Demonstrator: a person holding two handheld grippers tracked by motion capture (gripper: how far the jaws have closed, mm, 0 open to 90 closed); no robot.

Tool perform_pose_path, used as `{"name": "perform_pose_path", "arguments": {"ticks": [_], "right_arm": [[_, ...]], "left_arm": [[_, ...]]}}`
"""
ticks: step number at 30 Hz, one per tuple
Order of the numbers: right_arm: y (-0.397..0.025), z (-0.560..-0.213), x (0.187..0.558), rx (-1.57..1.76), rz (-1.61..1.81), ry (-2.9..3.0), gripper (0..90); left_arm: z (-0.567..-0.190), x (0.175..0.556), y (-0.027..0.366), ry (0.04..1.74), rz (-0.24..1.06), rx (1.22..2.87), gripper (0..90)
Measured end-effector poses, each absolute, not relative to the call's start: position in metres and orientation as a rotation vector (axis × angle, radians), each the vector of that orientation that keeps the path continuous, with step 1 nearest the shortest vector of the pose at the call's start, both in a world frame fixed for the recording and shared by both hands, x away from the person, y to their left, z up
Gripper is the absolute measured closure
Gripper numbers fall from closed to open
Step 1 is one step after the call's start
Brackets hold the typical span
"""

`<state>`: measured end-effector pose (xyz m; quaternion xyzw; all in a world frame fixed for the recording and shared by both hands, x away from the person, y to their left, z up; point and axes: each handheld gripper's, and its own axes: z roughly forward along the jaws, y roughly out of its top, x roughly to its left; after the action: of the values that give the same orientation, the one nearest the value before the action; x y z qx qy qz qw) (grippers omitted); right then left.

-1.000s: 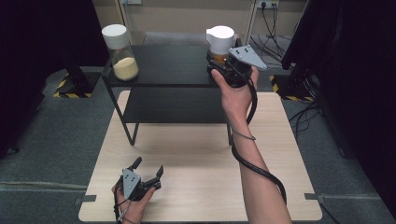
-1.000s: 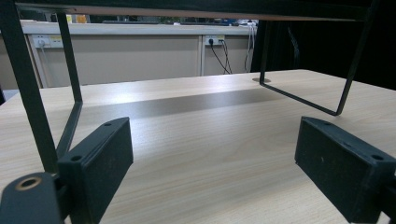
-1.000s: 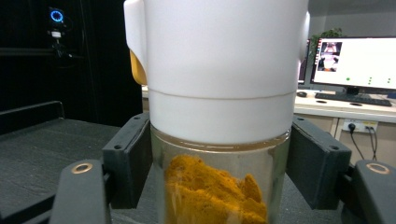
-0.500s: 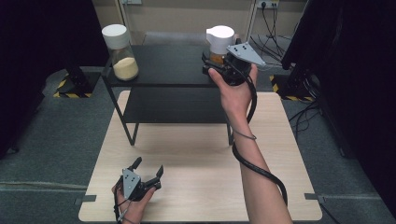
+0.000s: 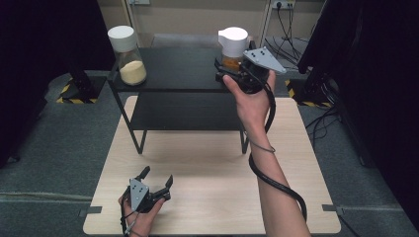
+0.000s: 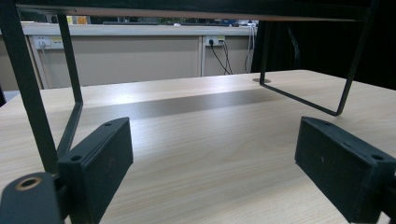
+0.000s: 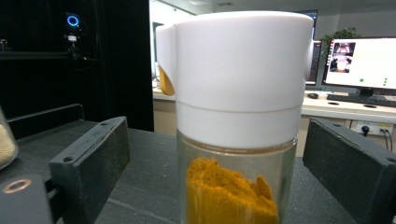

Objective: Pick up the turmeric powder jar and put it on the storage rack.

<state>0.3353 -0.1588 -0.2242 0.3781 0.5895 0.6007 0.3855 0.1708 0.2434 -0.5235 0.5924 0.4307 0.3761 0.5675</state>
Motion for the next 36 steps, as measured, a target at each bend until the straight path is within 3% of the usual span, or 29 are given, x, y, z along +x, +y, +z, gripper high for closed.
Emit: {"name": "perform_pose_path", "arguments": {"ticks": [36], "right_arm": [[-0.180,-0.246,0.304,0.902,1.595,1.533,6.5]], "left_arm": [[-0.523,0.170,0.242,1.007,0.896,1.398,10.9]]}}
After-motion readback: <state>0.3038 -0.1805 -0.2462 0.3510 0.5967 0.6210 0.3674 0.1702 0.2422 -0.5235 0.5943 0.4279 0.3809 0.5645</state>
